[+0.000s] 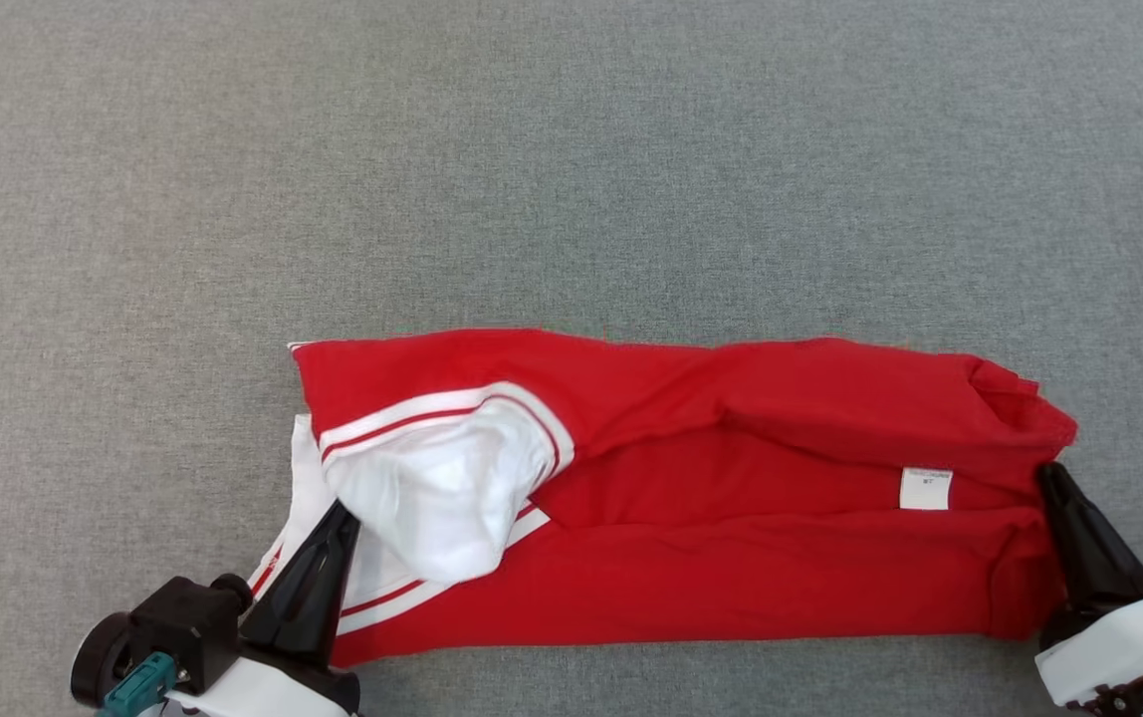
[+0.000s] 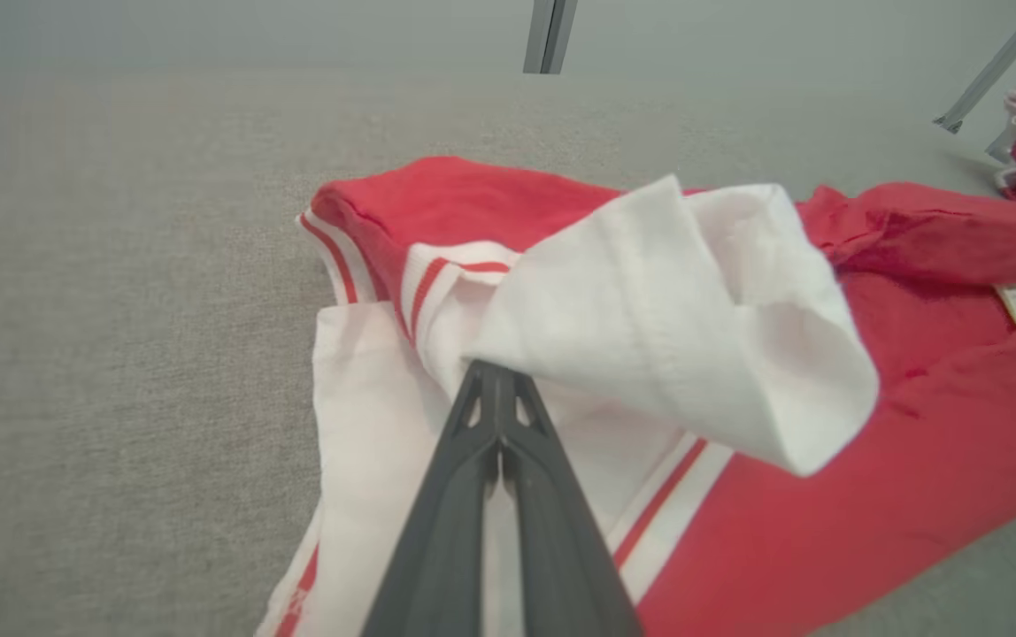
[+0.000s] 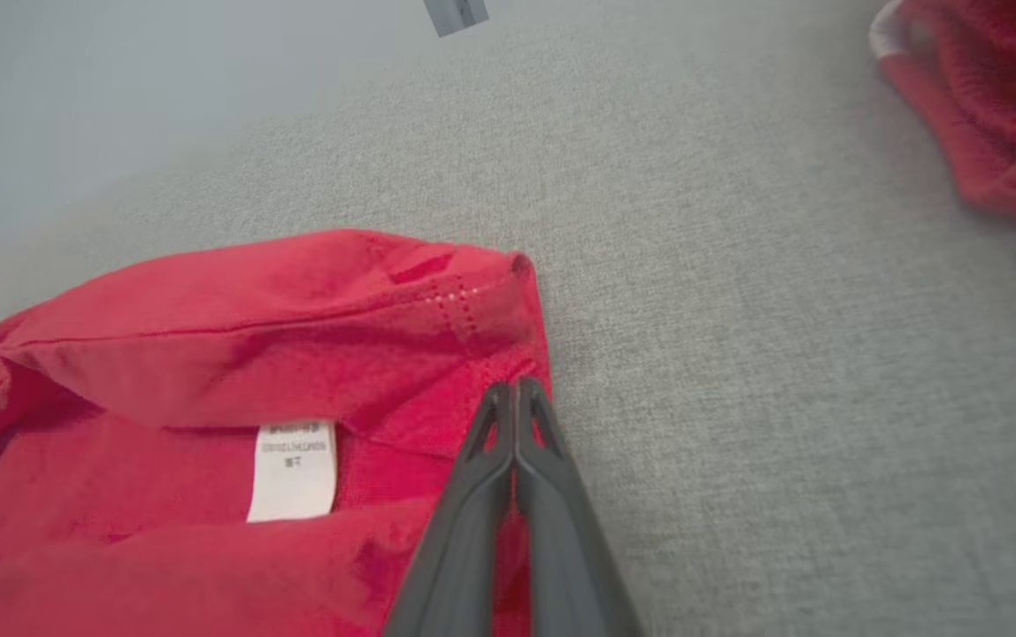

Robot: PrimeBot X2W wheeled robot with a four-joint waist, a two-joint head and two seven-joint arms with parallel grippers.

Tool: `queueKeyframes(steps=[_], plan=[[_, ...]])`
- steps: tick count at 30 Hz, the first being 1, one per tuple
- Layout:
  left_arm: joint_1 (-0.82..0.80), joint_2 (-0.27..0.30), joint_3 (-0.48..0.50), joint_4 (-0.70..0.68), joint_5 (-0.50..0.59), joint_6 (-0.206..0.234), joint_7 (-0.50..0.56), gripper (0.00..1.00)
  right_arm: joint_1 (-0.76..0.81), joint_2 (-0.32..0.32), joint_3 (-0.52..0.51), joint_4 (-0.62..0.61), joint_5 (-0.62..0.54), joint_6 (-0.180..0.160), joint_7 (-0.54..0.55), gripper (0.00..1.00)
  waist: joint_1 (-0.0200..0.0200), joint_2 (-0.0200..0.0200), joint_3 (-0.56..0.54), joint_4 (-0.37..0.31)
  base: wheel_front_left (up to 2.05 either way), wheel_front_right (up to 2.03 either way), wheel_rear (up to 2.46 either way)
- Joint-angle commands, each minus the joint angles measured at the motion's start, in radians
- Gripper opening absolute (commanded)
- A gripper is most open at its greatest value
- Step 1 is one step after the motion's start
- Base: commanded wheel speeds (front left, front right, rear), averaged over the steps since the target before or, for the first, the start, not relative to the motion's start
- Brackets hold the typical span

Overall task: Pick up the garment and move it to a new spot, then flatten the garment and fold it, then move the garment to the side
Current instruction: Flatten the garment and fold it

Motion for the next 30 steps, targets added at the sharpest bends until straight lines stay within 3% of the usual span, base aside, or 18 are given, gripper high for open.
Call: queueKeyframes(steps=[1, 7, 8, 9, 10, 11, 18, 30], plan=[[0.009, -0.002, 0.009, 0.016, -0.011, 0.008, -0.004, 0.00, 0.004, 0.006, 0.000, 0.008, 0.001, 0.000, -0.009, 0.00, 0.0000, 0.0000, 0.000, 0.001, 0.00, 0.00, 0.00], [0.012, -0.025, 0.008, 0.083, -0.049, -0.012, -0.013, 0.00, -0.004, 0.008, 0.008, 0.038, -0.008, 0.000, -0.024, 0.00, 0.0000, 0.0000, -0.007, -0.001, 0.00, 0.00, 0.00], [0.008, -0.029, 0.008, 0.095, -0.052, -0.018, -0.015, 0.00, -0.005, 0.008, 0.012, 0.040, -0.009, 0.000, -0.025, 0.23, 0.0000, 0.0000, -0.010, -0.001, 0.00, 0.00, 0.00], [0.004, -0.031, 0.009, 0.105, -0.056, -0.020, -0.019, 0.05, -0.006, 0.007, 0.018, 0.039, -0.011, 0.000, -0.030, 0.57, 0.0000, 0.0000, -0.012, -0.001, 0.00, 0.00, 0.00], [0.001, -0.037, 0.012, 0.116, -0.064, -0.019, -0.021, 0.39, -0.007, 0.005, 0.023, 0.037, -0.013, 0.000, -0.038, 1.00, 0.0000, 0.0000, -0.014, -0.001, 0.00, 0.00, 0.00], [-0.004, -0.045, 0.016, 0.124, -0.065, -0.016, -0.029, 1.00, -0.008, 0.004, 0.026, 0.032, -0.017, 0.000, -0.048, 1.00, 0.0000, 0.0000, -0.016, 0.000, 0.00, 0.00, 0.00], [-0.033, -0.082, 0.057, 0.140, -0.073, -0.022, -0.102, 1.00, -0.010, 0.001, 0.029, -0.035, -0.062, 0.000, -0.114, 1.00, 0.0000, 0.0000, -0.036, -0.002, 0.00, 0.00, 0.00], [-0.102, -0.072, 0.224, 0.067, 0.014, -0.017, -0.143, 1.00, -0.065, 0.061, -0.058, -0.176, -0.207, 0.001, -0.183, 1.00, 0.0000, 0.0000, -0.086, -0.008, 0.00, 0.00, 0.00]])
